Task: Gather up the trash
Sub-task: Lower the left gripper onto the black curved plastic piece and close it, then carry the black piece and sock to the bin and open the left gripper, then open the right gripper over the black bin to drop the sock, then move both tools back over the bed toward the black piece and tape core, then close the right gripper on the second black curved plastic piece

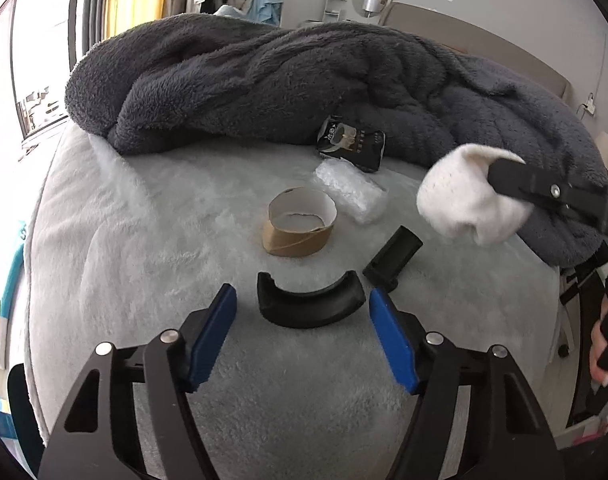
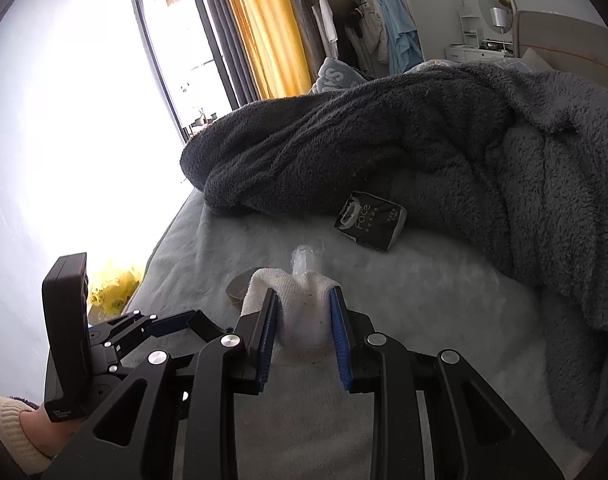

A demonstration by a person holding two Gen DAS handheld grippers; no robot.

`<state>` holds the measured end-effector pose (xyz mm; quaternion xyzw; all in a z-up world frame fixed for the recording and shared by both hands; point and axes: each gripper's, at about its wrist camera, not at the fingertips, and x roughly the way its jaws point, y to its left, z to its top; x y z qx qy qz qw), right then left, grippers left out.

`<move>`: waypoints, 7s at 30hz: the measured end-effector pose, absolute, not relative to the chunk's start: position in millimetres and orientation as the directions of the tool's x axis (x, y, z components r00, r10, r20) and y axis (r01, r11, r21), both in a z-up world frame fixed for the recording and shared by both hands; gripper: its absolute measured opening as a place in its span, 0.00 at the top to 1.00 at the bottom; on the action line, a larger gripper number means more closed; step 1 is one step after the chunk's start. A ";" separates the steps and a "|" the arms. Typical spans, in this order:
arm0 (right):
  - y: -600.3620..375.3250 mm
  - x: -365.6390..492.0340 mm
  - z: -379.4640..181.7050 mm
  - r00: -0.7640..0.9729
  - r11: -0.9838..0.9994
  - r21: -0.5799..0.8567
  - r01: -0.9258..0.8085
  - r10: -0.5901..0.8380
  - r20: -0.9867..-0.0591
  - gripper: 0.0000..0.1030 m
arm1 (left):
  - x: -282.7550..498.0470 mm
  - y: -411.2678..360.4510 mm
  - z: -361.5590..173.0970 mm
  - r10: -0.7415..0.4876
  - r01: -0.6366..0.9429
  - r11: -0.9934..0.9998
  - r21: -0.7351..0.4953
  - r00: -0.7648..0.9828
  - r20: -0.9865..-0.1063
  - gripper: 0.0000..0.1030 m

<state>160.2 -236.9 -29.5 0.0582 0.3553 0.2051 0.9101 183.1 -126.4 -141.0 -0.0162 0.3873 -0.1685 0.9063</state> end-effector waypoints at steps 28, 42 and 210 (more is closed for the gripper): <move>-169.9 164.6 -20.5 0.628 0.884 0.231 -0.406 0.453 -0.632 0.74 | 185.8 -45.2 -124.6 -0.244 0.160 0.970 -0.185 0.693 -0.679 0.54; -96.3 170.4 -17.1 0.585 0.850 0.226 -0.476 0.497 -0.641 0.74 | 173.3 36.3 -110.6 -0.178 0.089 0.982 -0.165 0.722 -0.669 0.54; -173.2 190.8 -73.7 0.537 0.923 0.140 -0.358 0.326 -0.778 0.25 | 171.7 -33.0 -74.0 -0.372 0.293 0.928 -0.229 0.749 -0.548 0.09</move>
